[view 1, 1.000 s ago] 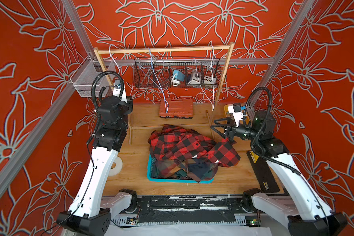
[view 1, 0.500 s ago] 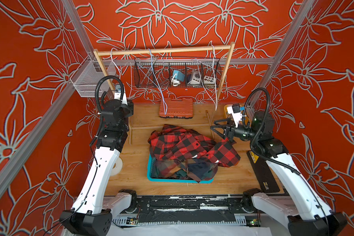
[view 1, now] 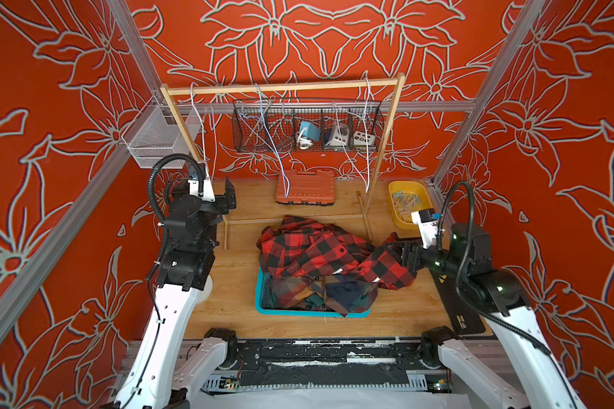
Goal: Remove the clothespins securing long-sleeve shirts to the hanger
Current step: Adjust the long-sleeve shirt at the bin.
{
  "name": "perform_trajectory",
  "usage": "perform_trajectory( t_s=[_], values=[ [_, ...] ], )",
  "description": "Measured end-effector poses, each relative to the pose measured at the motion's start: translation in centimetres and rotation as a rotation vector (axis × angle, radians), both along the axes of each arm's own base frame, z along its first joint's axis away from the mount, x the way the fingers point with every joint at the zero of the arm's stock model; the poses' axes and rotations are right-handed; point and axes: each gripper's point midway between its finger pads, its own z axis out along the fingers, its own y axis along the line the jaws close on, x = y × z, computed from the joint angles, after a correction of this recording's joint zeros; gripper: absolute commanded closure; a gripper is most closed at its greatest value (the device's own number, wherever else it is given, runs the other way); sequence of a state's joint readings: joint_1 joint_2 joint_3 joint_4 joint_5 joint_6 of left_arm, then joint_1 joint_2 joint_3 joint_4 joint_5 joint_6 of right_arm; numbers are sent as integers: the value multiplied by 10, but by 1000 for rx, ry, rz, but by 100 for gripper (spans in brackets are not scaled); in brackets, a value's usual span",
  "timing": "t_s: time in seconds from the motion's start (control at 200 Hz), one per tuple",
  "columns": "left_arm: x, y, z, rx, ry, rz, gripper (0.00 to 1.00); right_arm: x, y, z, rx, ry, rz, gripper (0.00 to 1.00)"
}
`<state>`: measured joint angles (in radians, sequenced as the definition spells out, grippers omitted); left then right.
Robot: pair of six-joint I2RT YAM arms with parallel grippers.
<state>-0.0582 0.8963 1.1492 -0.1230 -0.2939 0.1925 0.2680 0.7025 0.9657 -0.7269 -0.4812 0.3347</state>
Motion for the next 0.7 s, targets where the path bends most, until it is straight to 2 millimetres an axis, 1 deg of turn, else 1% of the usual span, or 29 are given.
perform_trajectory(
  t_s=[0.05,0.115,0.205,0.255,0.305,0.345,0.365,0.405,0.485,0.51,0.595,0.701],
  values=[
    [-3,-1,2,-7,-10,-9,2,-6,-4,-11,-1,25,-21,37],
    [-5,-4,3,-16,-18,-26,2,-10,-6,-31,1,75,-39,36],
    [-11,-7,1,-32,-28,-45,1,-12,-6,-69,9,162,-60,35],
    [-14,-8,-2,-39,-29,-55,1,-12,-6,-86,17,196,-71,35],
    [-17,-9,-5,-50,-30,-66,1,-12,-5,-98,31,219,-74,37],
    [-19,-11,-8,-57,-29,-75,1,-10,-2,-104,48,228,-71,40],
    [-20,-11,-9,-60,-28,-78,1,-8,0,-105,59,227,-67,43],
    [-21,-13,-11,-66,-27,-88,1,-4,4,-108,77,230,-52,54],
    [-22,-16,-17,-81,-20,-109,2,4,15,-104,128,230,-21,92],
    [-22,-18,-20,-85,-16,-116,1,8,19,-102,142,223,-5,100],
    [-23,-22,-36,-105,7,-141,1,17,29,-98,184,221,28,100],
    [-24,-26,-59,-131,42,-163,1,21,38,-88,220,202,72,100]
  ],
)
